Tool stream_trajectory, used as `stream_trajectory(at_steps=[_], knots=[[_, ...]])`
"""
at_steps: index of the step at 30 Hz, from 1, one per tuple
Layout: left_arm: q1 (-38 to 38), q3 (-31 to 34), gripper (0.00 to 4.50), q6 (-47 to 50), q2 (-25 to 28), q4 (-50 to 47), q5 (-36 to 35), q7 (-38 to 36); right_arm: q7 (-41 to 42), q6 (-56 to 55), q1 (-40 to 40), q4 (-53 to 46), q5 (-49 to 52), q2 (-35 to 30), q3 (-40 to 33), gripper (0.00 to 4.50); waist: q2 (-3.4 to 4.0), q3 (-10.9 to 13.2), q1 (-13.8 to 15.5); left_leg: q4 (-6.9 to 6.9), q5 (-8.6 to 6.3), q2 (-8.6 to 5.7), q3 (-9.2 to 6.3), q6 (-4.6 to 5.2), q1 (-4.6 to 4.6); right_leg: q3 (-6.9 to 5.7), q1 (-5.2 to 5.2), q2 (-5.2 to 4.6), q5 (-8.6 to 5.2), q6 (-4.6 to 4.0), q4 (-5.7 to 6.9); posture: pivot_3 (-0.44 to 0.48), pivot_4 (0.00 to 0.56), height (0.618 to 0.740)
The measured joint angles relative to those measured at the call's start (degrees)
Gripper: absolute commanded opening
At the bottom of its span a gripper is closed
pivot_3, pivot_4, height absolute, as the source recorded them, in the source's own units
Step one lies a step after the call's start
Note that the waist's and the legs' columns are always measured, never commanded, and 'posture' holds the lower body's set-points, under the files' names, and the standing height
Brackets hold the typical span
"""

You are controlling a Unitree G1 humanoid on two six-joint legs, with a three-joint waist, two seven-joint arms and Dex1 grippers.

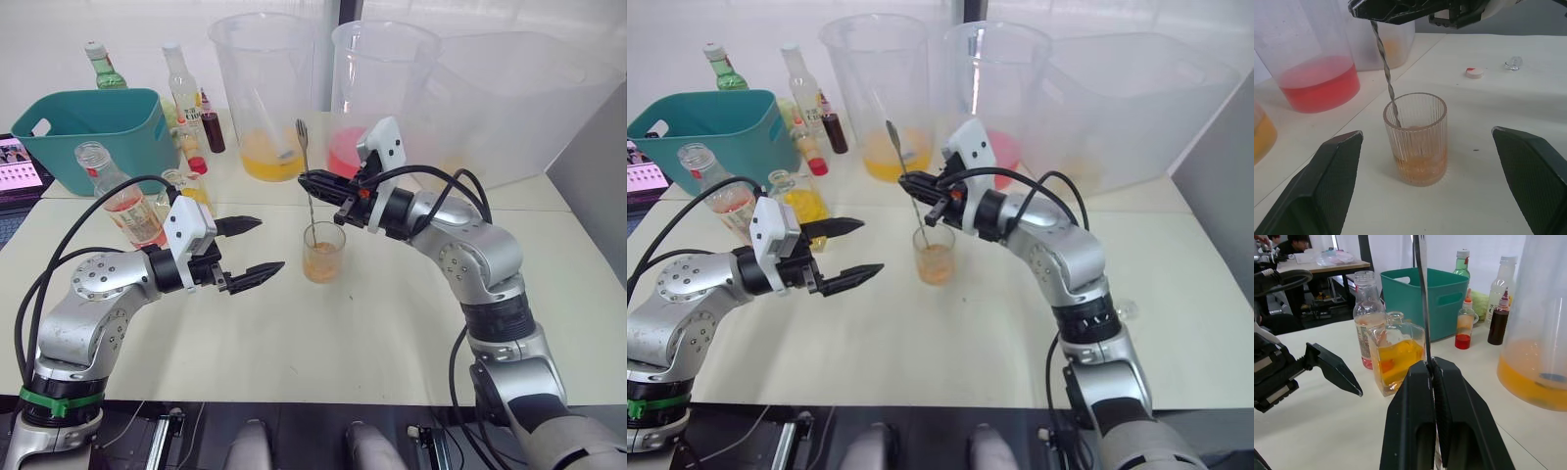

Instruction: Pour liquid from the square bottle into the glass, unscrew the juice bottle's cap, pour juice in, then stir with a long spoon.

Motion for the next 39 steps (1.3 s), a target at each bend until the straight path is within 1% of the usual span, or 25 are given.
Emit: stream_trajectory(at_steps=[3, 7, 11, 16, 20, 24, 26, 30, 32, 39], knots=[[0.0, 0.0, 4.47, -0.1, 0.0, 0.0, 0.1, -0.1, 0.4, 3.5, -0.1, -0.7, 2.3, 0.4, -1.7, 0.00, 0.00, 0.0, 0.0, 0.00, 0.00, 0.00, 0.00, 0.00, 0.00, 0.00, 0.00, 0.00, 0.00, 0.00, 0.01, 0.000, 0.150, 0.719], [0.0, -0.8, 4.47, -0.4, 0.0, 0.3, 0.2, -0.4, 1.7, 13.8, -0.1, -6.5, 9.7, -1.5, -3.7, 0.00, 0.00, 0.0, 0.1, 0.00, 0.00, 0.00, -0.03, 0.00, 0.00, -0.03, 0.01, 0.00, 0.00, -0.01, 0.02, 0.000, 0.150, 0.719], [0.0, -2.1, 4.47, -0.8, -0.2, 0.4, 1.0, -0.8, 0.9, 18.0, -0.1, -8.7, 11.7, -2.2, -4.4, 0.00, 0.00, 0.0, 0.0, 0.01, 0.01, 0.00, -0.03, -0.02, 0.00, -0.03, 0.01, 0.00, 0.00, -0.01, 0.02, 0.000, 0.150, 0.719], [-0.5, -2.9, 4.47, -2.0, -0.5, 2.0, 2.1, -1.4, -0.7, 18.6, -0.1, -9.0, 11.2, -3.3, -5.3, 0.00, 0.00, 0.0, 0.0, 0.02, 0.01, -0.01, -0.03, -0.02, 0.00, -0.03, 0.02, 0.00, 0.00, -0.01, 0.02, 0.000, 0.150, 0.719], [-0.6, -3.5, 4.47, -2.7, -0.8, 2.6, 2.2, -1.6, -0.8, 17.3, -0.1, -9.0, 8.8, -3.8, -5.2, 0.00, 0.00, 0.0, 0.0, 0.01, 0.01, 0.00, -0.03, -0.02, 0.00, -0.03, 0.01, 0.00, 0.00, -0.01, 0.02, 0.000, 0.150, 0.719], [-0.6, -3.6, 4.47, -2.9, -0.8, 2.7, 2.4, -1.7, 0.1, 15.7, -0.1, -9.1, 6.8, -4.7, -4.2, 0.00, 0.00, 0.0, 0.0, 0.02, 0.01, 0.00, -0.03, -0.02, 0.00, -0.03, 0.01, 0.00, 0.00, -0.01, 0.02, 0.000, 0.150, 0.719], [-0.6, -3.6, 4.47, -3.0, -0.8, 2.8, 2.5, -1.7, 1.1, 16.0, -0.4, -9.8, 6.8, -6.5, -3.9, 0.00, 0.00, 0.0, 0.0, 0.02, 0.01, -0.01, -0.03, -0.02, 0.00, -0.03, 0.02, 0.00, 0.00, -0.01, 0.01, 0.000, 0.150, 0.719], [-0.6, -3.6, 4.47, -3.2, -0.8, 3.4, 2.6, -2.0, 2.0, 19.1, -0.3, -12.2, 9.3, -8.8, -4.9, 0.00, 0.00, 0.0, 0.1, 0.04, 0.01, 0.00, -0.03, -0.02, 0.00, -0.03, 0.04, 0.00, 0.00, -0.01, 0.01, 0.000, 0.150, 0.719], [-0.6, -3.9, 4.47, -3.7, -0.9, 3.7, 2.6, -2.3, 1.4, 21.7, 0.6, -13.8, 11.6, -9.2, -6.8, 0.00, 0.00, 0.0, 0.1, 0.03, 0.01, -0.01, -0.03, -0.02, 0.00, -0.03, 0.04, 0.00, 0.00, -0.01, 0.01, 0.000, 0.150, 0.719], [-0.8, -4.8, 4.47, -4.4, -1.3, 4.9, 2.7, -2.9, -3.9, 26.0, 1.9, -17.0, 17.7, -7.9, -12.7, 0.00, 0.00, 0.0, 0.1, 0.03, 0.01, 0.00, -0.04, -0.02, 0.00, -0.03, 0.03, 0.01, 0.00, -0.01, 0.01, 0.000, 0.150, 0.719]])
